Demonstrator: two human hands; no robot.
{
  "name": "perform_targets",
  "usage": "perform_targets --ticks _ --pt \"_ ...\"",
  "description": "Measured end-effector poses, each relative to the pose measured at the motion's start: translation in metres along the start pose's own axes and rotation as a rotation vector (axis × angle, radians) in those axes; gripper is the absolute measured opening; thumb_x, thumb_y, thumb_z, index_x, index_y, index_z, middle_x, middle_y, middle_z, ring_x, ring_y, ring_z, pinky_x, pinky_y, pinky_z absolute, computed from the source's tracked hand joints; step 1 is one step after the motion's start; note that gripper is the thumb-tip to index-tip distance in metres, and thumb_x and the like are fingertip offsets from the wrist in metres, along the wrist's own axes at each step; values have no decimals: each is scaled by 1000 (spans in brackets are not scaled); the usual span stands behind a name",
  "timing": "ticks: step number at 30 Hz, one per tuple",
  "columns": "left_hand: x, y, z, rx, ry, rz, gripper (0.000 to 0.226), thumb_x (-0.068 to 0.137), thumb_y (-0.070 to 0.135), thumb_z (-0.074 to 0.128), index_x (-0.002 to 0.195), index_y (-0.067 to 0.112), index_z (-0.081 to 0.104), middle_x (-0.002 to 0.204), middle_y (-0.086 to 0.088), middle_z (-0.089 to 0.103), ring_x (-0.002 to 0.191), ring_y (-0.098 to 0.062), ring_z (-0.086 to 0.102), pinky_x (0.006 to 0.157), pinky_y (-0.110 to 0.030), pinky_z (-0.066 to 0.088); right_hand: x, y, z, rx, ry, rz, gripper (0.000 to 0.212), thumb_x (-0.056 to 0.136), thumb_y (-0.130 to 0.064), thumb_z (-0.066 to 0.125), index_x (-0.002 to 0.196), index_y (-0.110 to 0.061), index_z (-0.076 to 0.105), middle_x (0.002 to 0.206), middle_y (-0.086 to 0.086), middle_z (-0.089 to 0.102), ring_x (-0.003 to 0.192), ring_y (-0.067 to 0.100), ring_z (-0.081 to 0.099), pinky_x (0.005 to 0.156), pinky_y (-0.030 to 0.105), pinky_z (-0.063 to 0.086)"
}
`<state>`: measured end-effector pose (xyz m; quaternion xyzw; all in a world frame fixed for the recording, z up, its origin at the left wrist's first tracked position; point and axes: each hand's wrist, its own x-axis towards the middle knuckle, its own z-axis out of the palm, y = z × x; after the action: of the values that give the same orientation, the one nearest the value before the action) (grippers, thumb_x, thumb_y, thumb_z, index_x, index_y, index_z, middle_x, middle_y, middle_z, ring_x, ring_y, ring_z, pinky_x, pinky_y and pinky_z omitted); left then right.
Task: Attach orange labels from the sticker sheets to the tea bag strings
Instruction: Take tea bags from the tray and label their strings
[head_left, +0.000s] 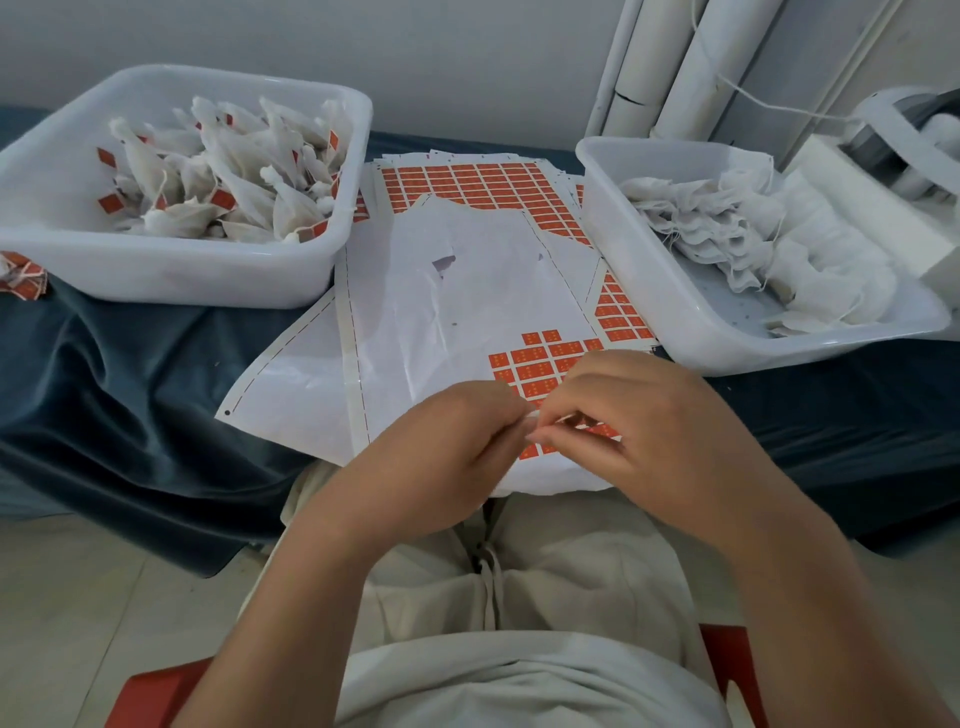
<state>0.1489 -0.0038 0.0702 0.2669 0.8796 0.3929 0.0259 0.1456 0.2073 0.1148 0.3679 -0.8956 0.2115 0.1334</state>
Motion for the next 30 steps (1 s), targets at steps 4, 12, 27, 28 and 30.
perform_targets --ticks 4,12,27,28,30 --pt "-3 5 1 -194 -178 51 23 111 13 46 114 12 69 109 4 69 103 -17 64 91 -36 51 1 6 5 242 -56 103 12 91 -34 78 85 -24 76 83 -12 65 78 13 63 71 31 50" --pt "-4 0 -1 -485 -142 66 24 109 40 49 107 40 73 85 -18 59 69 -31 51 61 -36 46 0 16 9 710 -3 393 4 91 -30 77 88 -32 78 84 -6 75 78 13 69 73 27 57" --pt "-4 -2 -10 -564 -93 -114 49 106 44 49 100 1 70 75 -15 64 77 -38 59 93 -67 48 0 6 2 20 69 -10 13 97 -17 69 95 -13 81 87 -5 70 80 14 64 73 34 52" --pt "-4 -3 -10 -587 -96 -121 47 105 45 50 104 5 74 84 -17 66 85 -38 62 96 -61 51 0 5 3 33 60 10 14 97 -18 67 93 -14 79 86 -7 69 80 13 63 72 33 51" --pt "-5 -3 -10 -665 -110 -121 36 107 39 51 105 18 80 80 9 72 87 -17 68 92 -33 57 0 4 4 180 16 70 17 99 -20 61 89 -19 75 83 -14 66 79 15 61 71 26 48"
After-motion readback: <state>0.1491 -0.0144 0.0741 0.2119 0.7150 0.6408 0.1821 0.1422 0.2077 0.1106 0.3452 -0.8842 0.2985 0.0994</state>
